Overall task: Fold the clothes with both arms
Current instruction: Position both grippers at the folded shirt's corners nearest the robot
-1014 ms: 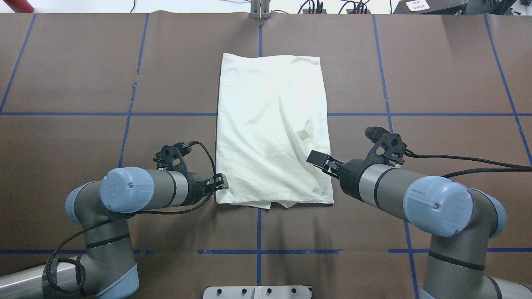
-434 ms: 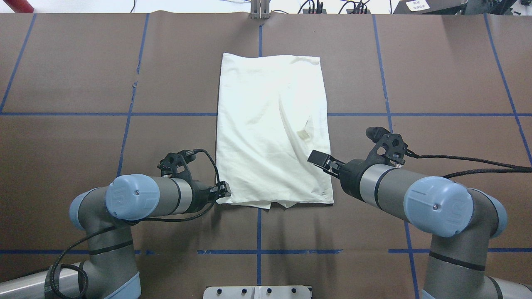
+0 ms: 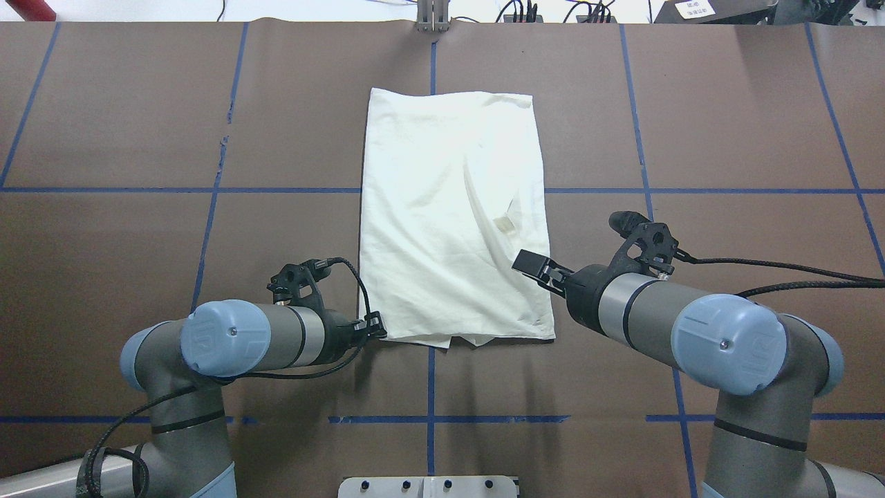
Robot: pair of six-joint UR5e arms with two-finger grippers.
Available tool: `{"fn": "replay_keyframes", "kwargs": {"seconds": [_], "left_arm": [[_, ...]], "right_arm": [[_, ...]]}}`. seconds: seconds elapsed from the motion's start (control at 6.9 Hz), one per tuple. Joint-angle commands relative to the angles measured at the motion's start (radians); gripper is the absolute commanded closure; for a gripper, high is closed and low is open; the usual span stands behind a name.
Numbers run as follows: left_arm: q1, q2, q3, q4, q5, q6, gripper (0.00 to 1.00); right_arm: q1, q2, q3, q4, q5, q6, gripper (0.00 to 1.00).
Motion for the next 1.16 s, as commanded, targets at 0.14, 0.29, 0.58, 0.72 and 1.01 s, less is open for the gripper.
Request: {"fn": "replay_keyframes", "kwargs": {"seconds": [0.14,0.29,0.58,0.72,1.01], "left_arm": [[0.001,-0.002,-0.007,0.000,0.019,-0.006,0.95],[0.000,-0.002,-0.009,0.000,0.019,-0.006,1.00],[0.001,-0.004,-0.023,0.000,0.027,-0.006,1.00],[0.001,-0.002,-0.021,0.000,0.033,-0.006,1.00],[0.001,-0.002,-0.023,0.000,0.035,-0.007,1.00]], "right_arm": [[-0.002,0.001,-0.009,0.000,0.000,0.000,0.03],[-0.003,0.003,-0.010,-0.001,0.000,0.002,0.03],[-0.020,0.002,-0.013,-0.038,0.003,0.214,0.24],[-0.050,0.020,-0.013,-0.136,0.001,0.297,0.31],[-0.092,0.055,-0.033,-0.202,0.003,0.437,0.50]]}}
